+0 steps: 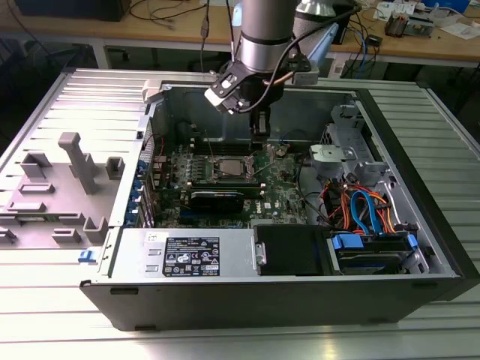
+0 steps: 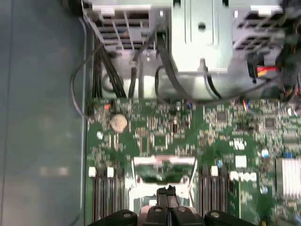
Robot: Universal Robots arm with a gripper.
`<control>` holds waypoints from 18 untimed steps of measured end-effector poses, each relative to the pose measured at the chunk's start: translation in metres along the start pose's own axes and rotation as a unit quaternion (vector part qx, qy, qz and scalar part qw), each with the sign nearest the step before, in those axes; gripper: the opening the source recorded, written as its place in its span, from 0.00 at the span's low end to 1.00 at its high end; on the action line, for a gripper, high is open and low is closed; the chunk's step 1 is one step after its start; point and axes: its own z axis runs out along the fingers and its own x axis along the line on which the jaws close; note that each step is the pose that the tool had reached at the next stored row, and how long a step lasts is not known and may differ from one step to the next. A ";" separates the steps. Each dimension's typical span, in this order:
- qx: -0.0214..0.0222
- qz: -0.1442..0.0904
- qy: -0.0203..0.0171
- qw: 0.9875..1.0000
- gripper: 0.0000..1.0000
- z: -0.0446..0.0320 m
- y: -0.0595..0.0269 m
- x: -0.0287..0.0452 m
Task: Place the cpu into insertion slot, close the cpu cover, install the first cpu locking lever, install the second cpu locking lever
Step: 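Close the cpu cover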
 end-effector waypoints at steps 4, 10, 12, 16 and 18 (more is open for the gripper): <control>0.000 0.000 0.000 1.000 0.12 -0.0050 0.0184 -0.0001; 0.000 0.000 0.000 1.000 0.12 -0.0043 0.0321 0.0014; 0.000 0.000 0.000 1.000 0.12 -0.0043 0.0323 0.0015; 0.000 0.000 0.000 1.000 0.12 -0.0042 0.0329 0.0017; 0.000 0.000 -0.004 1.000 0.12 -0.0033 0.0374 0.0017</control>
